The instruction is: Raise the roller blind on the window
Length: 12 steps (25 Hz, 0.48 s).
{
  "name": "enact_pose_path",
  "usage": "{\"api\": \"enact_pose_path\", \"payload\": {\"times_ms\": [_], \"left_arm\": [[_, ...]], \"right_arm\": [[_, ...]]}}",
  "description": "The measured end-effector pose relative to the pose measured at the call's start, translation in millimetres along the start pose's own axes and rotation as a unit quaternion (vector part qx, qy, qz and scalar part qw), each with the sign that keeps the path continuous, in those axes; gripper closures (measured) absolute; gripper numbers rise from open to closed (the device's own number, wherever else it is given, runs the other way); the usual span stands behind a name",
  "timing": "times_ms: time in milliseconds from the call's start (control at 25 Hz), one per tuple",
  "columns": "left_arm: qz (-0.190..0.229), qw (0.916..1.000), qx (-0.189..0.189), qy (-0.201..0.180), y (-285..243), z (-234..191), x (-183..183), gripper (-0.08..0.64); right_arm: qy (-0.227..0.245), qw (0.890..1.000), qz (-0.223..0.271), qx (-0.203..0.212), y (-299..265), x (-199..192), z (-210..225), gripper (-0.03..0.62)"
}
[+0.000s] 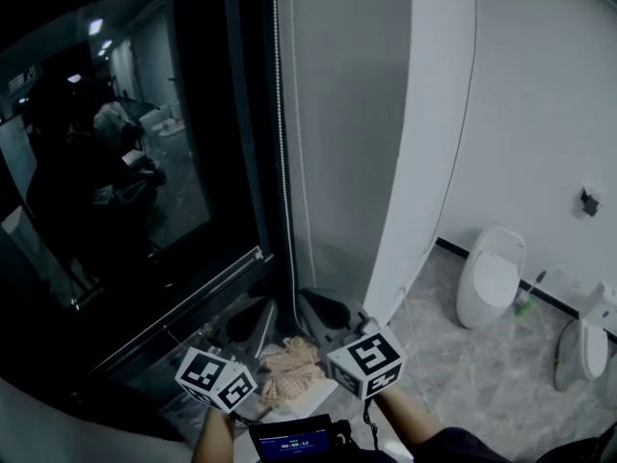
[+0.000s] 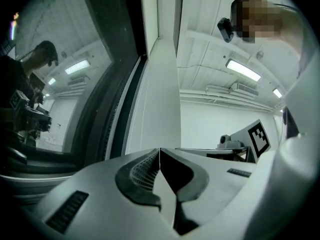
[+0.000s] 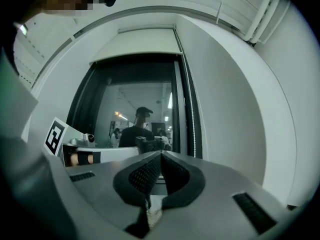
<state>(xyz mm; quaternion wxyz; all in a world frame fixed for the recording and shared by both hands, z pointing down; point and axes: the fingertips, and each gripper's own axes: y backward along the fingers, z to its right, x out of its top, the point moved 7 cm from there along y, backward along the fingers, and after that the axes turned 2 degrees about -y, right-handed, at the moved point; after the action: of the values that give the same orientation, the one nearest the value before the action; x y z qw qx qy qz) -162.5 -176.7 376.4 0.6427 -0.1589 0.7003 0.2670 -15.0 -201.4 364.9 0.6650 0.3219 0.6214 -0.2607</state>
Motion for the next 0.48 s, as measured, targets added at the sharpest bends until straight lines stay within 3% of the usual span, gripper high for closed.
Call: {"api": "enact_pose_path", "payload": {"times_ms": [480], "left_arm": [[0.0,0.9999,0.006,0.014,4.5,-7.4,1.2,0.548]], "right_arm": [[0.025,1.0,0.005,0.013,-5.6,4.2,-9.3,0.584]]}}
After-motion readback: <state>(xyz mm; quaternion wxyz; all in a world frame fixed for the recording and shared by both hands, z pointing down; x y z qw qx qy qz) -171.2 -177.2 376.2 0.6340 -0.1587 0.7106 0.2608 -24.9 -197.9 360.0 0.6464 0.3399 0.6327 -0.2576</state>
